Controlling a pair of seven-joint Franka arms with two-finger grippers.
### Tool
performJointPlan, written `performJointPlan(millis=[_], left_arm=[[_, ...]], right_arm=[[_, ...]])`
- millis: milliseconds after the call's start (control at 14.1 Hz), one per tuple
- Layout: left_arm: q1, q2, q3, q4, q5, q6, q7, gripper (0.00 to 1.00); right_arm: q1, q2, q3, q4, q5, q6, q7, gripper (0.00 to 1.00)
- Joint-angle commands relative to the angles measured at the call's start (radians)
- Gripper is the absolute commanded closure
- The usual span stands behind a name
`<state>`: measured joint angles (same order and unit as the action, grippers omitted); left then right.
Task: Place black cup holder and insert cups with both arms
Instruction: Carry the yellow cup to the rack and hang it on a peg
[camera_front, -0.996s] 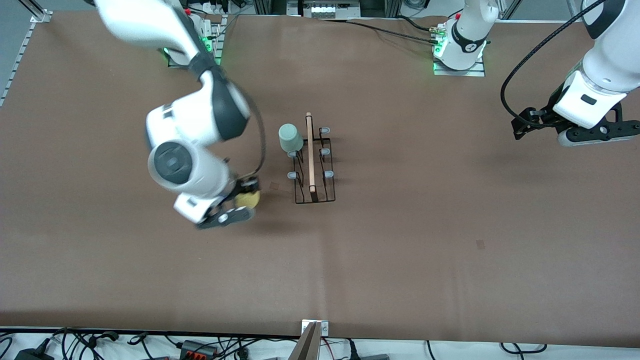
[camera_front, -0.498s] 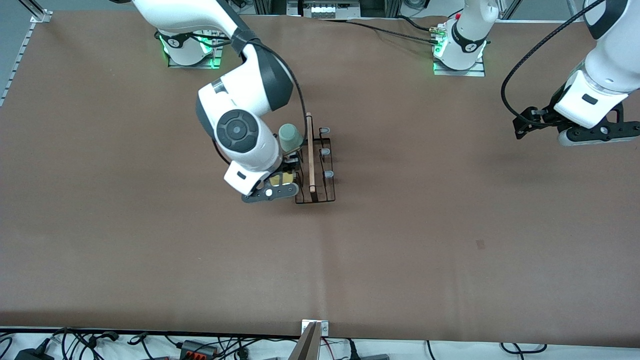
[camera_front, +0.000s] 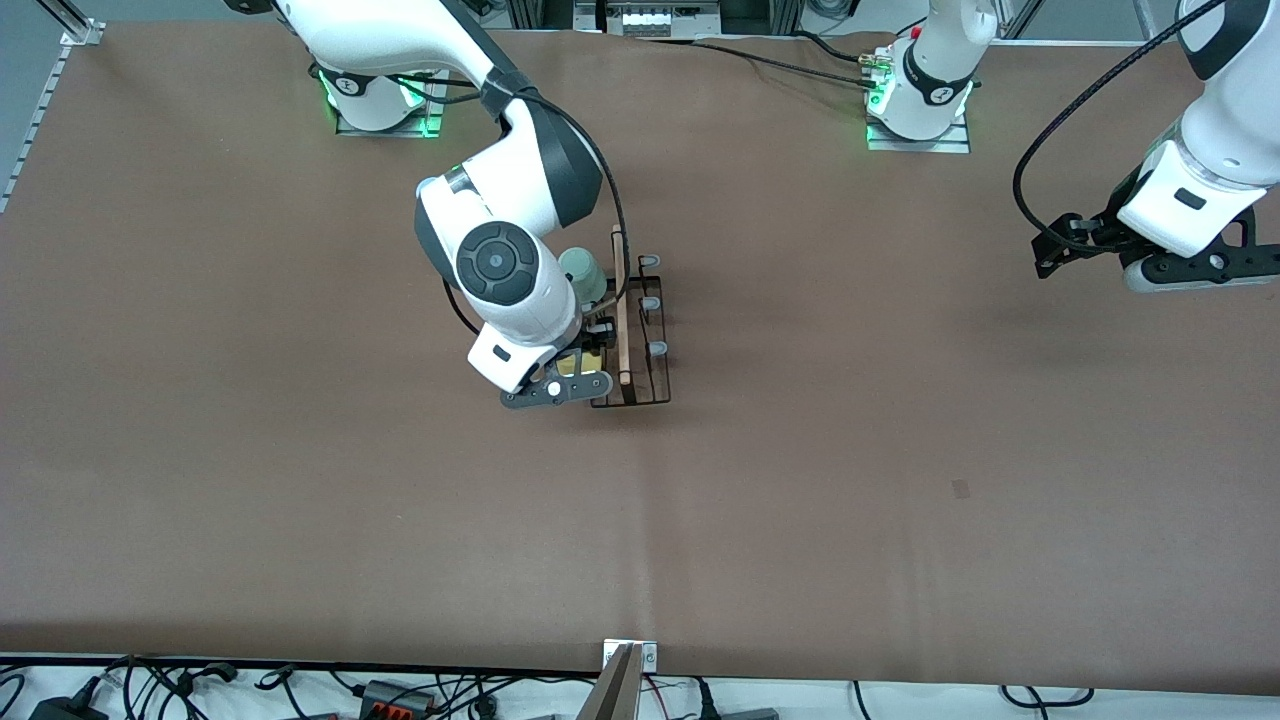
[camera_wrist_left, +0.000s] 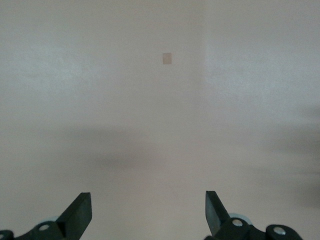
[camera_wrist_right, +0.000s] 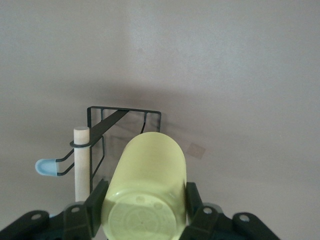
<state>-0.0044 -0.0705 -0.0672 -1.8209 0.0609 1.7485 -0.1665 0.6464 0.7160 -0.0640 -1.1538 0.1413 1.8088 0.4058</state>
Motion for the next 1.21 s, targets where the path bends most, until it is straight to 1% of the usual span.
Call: performJointPlan(millis=[0, 213, 569, 640, 712, 783, 854, 925, 996, 1139], left_arm=[[0.012, -0.009, 0.000, 0.008, -0.018, -0.012, 0.031, 0.00], [0.023, -0.009, 0.000, 0.008, -0.019, -0.012, 0.036, 0.00], [0.024, -0.006, 0.000, 0.008, -0.030, -0.007, 0.038, 0.00], [0.029, -0.006, 0.000, 0.008, -0.038, -0.007, 0.038, 0.00], [0.032, -0.005, 0.000, 0.008, -0.038, -0.006, 0.039, 0.00], [0.043, -0.005, 0.000, 0.008, -0.038, -0.006, 0.039, 0.00], [0.049, -0.003, 0.000, 0.008, -0.038, -0.006, 0.039, 0.00], [0.049, -0.005, -0.003, 0.008, -0.038, -0.009, 0.039, 0.00], [0.049, -0.006, -0.012, 0.008, -0.038, -0.009, 0.039, 0.00], [0.049, -0.005, -0.013, 0.009, -0.038, -0.007, 0.039, 0.00]], right_arm=[[0.004, 0.011, 0.003, 0.000, 0.006, 0.032, 0.013, 0.80], [0.010, 0.032, 0.018, -0.001, 0.007, 0.049, 0.005, 0.80], [0.019, 0.059, 0.026, -0.007, 0.007, 0.049, 0.011, 0.80], [0.019, 0.063, 0.026, -0.009, 0.007, 0.049, 0.008, 0.80], [0.019, 0.068, 0.026, -0.012, 0.007, 0.049, 0.007, 0.77], [0.018, 0.072, 0.026, -0.012, 0.006, 0.049, 0.010, 0.72], [0.019, 0.077, 0.026, -0.012, 0.006, 0.049, 0.013, 0.61], [0.019, 0.079, 0.026, -0.014, 0.006, 0.050, 0.021, 0.25], [0.019, 0.077, 0.026, -0.014, 0.004, 0.049, 0.019, 0.00], [0.015, 0.063, 0.024, -0.006, 0.004, 0.035, 0.024, 0.00]])
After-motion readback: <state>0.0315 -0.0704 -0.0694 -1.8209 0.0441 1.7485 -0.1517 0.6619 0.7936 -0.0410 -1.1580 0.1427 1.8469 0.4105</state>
